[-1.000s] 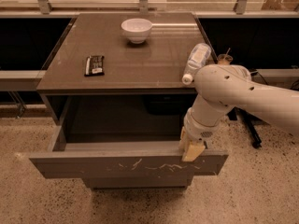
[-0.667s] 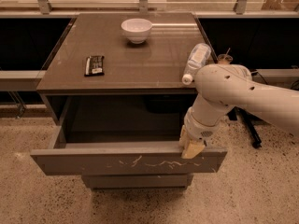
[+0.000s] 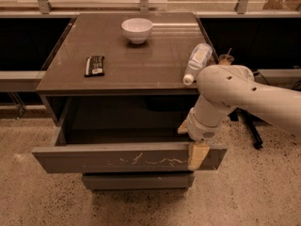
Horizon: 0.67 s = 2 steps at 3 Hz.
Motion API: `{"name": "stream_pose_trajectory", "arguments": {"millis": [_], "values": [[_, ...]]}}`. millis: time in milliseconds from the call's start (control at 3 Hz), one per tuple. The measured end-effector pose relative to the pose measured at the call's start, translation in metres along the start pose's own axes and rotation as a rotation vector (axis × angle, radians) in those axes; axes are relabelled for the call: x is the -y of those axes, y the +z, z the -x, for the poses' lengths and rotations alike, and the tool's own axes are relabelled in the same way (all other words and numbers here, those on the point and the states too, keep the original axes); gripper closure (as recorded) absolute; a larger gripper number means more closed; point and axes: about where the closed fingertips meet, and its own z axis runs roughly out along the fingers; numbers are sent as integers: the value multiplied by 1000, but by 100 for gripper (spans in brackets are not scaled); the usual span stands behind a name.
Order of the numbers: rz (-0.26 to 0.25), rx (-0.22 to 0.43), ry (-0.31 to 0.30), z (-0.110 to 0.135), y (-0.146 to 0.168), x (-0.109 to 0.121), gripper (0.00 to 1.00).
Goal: Open top drawer
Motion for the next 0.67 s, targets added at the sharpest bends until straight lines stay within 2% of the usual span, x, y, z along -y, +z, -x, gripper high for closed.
{"name": "stream_pose_trajectory", "arguments": {"millis": [333,667], "values": [[0,0,0,0,0,0,0],[59,-10,-20,9,9,-15,6]]}}
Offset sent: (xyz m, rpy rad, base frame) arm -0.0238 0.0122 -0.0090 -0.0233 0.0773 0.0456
